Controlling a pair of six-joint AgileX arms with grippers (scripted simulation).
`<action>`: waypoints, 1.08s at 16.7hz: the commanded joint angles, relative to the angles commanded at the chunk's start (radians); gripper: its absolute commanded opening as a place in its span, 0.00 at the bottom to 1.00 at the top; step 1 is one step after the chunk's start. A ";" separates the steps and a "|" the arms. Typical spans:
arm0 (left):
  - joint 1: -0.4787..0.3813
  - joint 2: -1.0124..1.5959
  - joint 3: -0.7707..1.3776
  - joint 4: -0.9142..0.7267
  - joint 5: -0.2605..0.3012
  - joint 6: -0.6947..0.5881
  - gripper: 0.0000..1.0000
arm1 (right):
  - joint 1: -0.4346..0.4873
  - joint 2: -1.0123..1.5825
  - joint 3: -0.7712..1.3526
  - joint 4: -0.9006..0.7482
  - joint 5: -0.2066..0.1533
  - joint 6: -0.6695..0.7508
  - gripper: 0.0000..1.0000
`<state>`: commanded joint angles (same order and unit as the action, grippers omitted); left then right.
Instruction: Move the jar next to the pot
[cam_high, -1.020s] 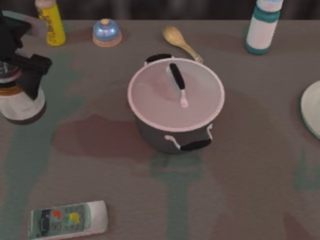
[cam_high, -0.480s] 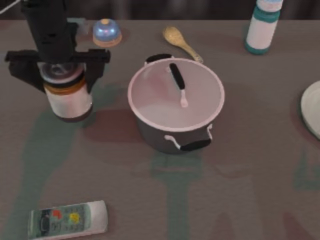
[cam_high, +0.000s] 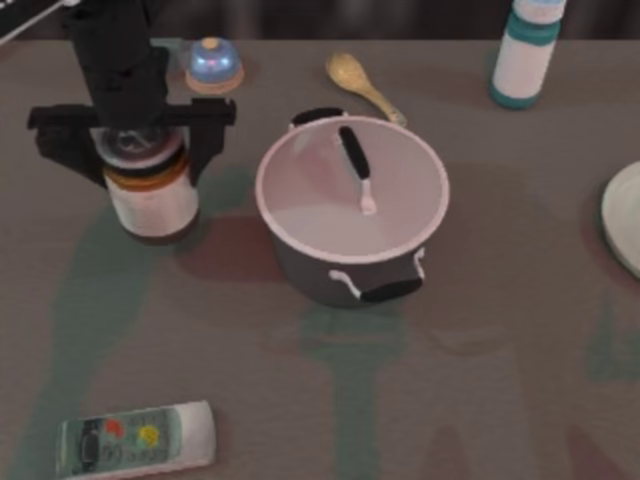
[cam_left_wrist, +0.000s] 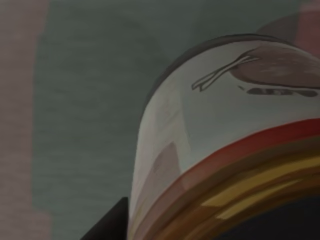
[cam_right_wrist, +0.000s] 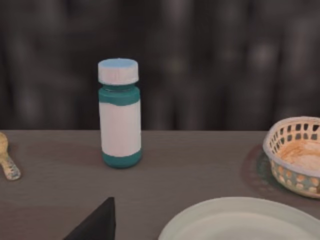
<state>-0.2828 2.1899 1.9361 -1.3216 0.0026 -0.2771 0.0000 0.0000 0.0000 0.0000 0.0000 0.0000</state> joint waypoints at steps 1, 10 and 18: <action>0.001 0.001 -0.014 0.014 -0.001 -0.001 0.00 | 0.000 0.000 0.000 0.000 0.000 0.000 1.00; -0.004 0.030 -0.150 0.181 0.001 0.000 0.00 | 0.000 0.000 0.000 0.000 0.000 0.000 1.00; -0.004 0.030 -0.150 0.181 0.001 0.000 0.60 | 0.000 0.000 0.000 0.000 0.000 0.000 1.00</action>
<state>-0.2867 2.2199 1.7862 -1.1406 0.0033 -0.2771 0.0000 0.0000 0.0000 0.0000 0.0000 0.0000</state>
